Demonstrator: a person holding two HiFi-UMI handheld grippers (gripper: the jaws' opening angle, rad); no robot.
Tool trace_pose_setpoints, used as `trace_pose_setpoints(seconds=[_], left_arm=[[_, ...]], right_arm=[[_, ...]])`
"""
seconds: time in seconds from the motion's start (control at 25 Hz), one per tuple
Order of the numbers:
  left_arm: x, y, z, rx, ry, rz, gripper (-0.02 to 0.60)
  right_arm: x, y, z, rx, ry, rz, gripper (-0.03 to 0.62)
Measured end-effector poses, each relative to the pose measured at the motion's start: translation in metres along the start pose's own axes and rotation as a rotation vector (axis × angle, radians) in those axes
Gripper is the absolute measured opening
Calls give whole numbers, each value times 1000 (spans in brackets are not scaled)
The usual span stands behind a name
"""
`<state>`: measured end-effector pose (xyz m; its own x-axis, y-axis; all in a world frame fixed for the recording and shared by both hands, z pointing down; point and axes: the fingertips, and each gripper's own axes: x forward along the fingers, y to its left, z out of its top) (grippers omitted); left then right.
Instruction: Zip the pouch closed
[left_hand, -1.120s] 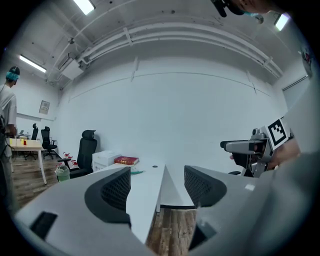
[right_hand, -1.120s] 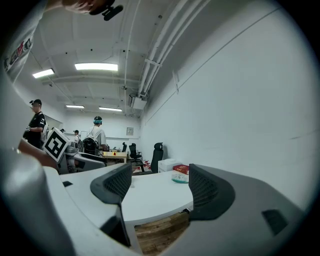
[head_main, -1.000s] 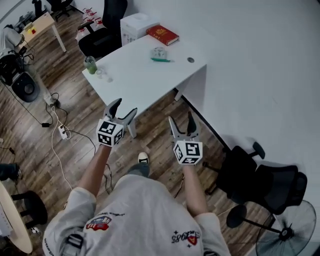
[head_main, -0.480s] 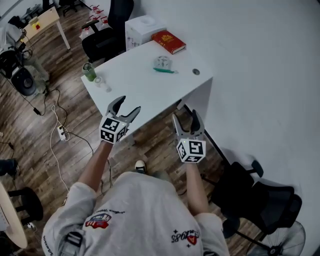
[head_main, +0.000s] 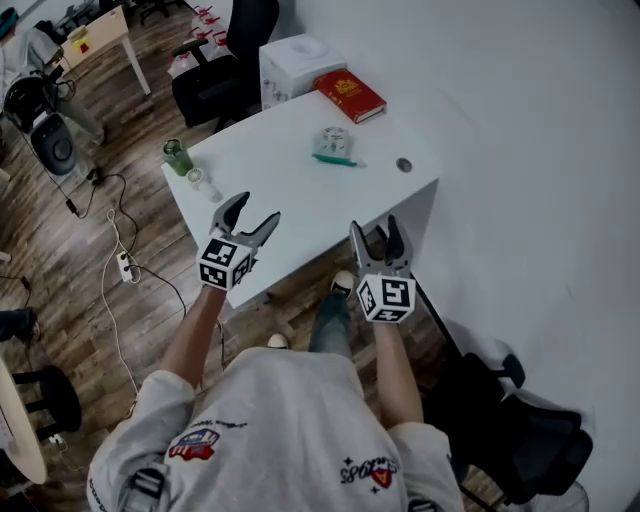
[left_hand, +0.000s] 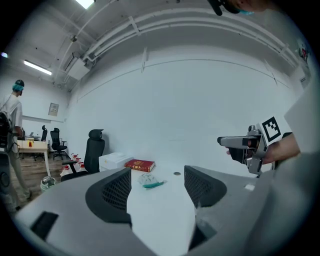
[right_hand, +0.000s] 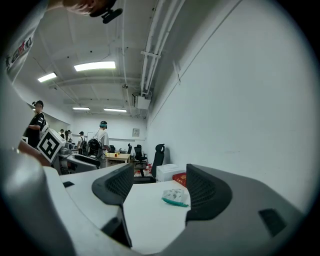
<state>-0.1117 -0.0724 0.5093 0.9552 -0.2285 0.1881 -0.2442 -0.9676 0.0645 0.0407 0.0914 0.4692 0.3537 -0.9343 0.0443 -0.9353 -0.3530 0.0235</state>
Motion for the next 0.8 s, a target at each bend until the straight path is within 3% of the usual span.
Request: trace_pose_setpoints(seconds=[0.28,0.48,0.8], left_arm=[[59,41,11,-9,-3,128,321],[103,70,16,-28,-3,247,321],[150,83,30,-65,5,418,321]], right_arm=[[99,-38,0,20,-31,140,319],[181,-61,-8,16,-20,286,322],[269,-98,-7,18,10,470,319]])
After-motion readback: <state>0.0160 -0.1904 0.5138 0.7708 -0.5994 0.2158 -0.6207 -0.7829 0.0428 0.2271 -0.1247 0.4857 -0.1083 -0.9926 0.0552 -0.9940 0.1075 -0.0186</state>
